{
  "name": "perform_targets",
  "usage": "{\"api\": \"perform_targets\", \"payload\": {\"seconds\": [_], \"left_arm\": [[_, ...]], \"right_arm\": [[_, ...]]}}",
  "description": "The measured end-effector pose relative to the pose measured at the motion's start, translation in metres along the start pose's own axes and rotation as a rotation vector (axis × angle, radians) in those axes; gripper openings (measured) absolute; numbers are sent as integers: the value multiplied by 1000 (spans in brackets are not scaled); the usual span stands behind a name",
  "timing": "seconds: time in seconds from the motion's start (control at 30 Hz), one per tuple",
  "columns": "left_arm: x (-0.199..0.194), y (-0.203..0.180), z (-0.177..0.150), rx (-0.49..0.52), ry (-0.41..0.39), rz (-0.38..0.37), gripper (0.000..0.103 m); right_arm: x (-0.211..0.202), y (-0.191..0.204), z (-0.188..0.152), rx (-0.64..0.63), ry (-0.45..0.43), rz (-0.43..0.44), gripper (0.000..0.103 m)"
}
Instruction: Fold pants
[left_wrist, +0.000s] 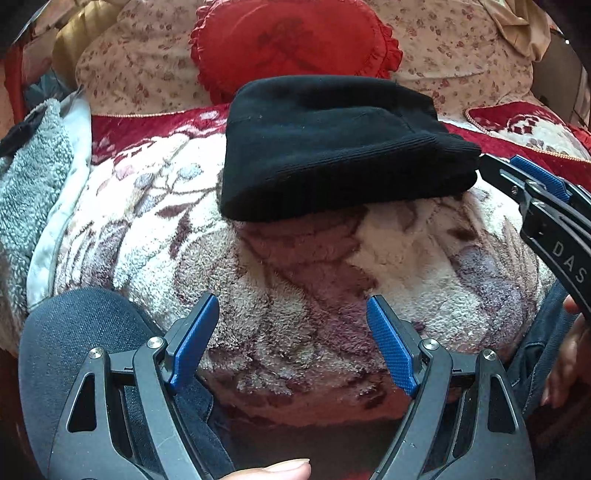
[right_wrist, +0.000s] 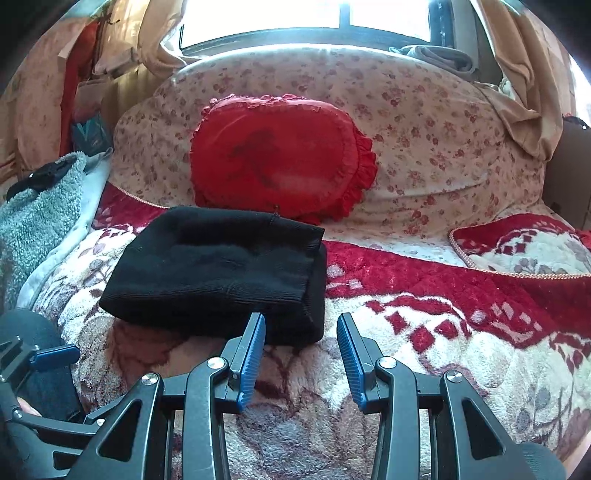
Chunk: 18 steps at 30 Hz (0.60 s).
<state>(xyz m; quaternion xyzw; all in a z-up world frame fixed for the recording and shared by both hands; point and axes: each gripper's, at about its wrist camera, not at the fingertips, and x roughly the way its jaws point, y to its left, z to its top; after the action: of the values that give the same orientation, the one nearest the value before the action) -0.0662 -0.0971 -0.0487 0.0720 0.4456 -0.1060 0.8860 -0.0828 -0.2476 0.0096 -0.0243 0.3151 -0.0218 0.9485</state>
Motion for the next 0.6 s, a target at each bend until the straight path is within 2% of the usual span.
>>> {"api": "perform_targets", "payload": {"seconds": [0.6], "left_arm": [[4,1,-3,-1,12,-8,82]], "right_arm": [[1,3,0,-11,-1,-4,39]]}}
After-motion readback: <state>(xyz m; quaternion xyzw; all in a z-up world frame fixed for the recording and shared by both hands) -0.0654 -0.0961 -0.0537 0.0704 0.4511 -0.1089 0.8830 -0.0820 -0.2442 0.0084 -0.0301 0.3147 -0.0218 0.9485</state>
